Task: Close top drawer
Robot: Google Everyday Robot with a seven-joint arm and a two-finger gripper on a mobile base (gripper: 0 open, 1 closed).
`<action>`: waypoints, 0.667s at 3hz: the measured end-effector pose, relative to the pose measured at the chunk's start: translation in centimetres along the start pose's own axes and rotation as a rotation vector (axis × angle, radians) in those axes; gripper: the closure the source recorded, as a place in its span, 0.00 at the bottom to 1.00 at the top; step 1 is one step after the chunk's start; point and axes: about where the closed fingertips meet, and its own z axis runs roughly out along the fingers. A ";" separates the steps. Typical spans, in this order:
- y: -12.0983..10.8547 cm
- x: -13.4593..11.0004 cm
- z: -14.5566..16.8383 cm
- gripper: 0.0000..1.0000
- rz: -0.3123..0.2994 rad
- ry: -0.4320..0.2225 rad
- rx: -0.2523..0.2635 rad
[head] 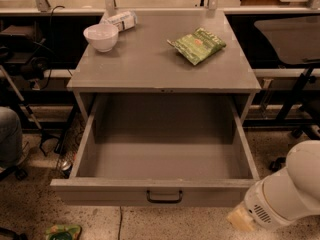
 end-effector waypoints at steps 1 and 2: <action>-2.6 -2.3 2.3 1.00 0.001 -0.113 0.050; -5.0 -5.7 3.0 1.00 -0.005 -0.253 0.111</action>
Offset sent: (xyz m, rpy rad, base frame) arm 0.1507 0.0058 -0.0163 0.1405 -0.5060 -0.1397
